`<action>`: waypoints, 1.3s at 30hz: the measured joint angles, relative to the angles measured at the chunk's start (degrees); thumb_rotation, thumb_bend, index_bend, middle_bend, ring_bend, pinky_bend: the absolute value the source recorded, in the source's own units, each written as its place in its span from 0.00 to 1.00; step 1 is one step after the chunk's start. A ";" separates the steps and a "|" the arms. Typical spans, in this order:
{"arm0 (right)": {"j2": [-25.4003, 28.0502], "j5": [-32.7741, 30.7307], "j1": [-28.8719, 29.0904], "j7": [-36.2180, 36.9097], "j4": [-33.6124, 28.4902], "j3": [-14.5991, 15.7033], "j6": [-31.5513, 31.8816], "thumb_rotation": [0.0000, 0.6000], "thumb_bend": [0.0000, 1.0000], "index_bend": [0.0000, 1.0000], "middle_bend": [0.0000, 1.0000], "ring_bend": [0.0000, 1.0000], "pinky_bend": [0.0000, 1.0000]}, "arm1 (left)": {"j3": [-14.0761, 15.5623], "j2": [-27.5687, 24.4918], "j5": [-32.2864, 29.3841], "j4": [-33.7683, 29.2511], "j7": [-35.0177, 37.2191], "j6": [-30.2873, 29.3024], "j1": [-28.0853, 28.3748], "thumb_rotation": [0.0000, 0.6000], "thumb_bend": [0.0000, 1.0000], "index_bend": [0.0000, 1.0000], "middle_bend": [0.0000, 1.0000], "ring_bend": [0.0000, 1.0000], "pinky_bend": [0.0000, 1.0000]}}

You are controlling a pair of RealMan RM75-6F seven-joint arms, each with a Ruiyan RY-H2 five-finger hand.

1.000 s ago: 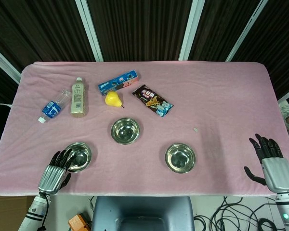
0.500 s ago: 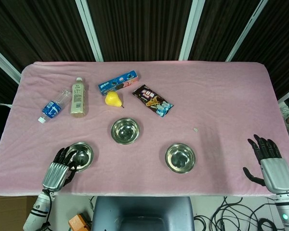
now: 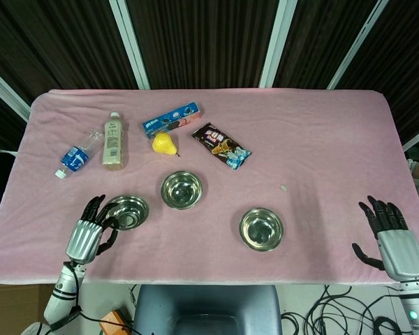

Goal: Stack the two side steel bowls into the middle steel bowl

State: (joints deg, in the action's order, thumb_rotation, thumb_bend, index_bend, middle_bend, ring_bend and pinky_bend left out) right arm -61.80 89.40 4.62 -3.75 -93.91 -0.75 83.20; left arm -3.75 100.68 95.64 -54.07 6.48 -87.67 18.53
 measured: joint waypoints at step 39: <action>0.79 1.16 0.59 1.88 0.41 0.39 -0.94 1.00 0.42 0.00 0.00 0.00 0.00 | -4.96 -1.40 -13.64 -21.09 -26.87 18.04 12.26 1.00 0.43 0.00 0.00 0.00 0.13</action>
State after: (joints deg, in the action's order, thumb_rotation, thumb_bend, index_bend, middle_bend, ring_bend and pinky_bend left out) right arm -61.01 90.56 5.22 -1.87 -93.50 -0.36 82.25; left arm -8.71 99.28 82.00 -75.16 -20.38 -69.63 30.79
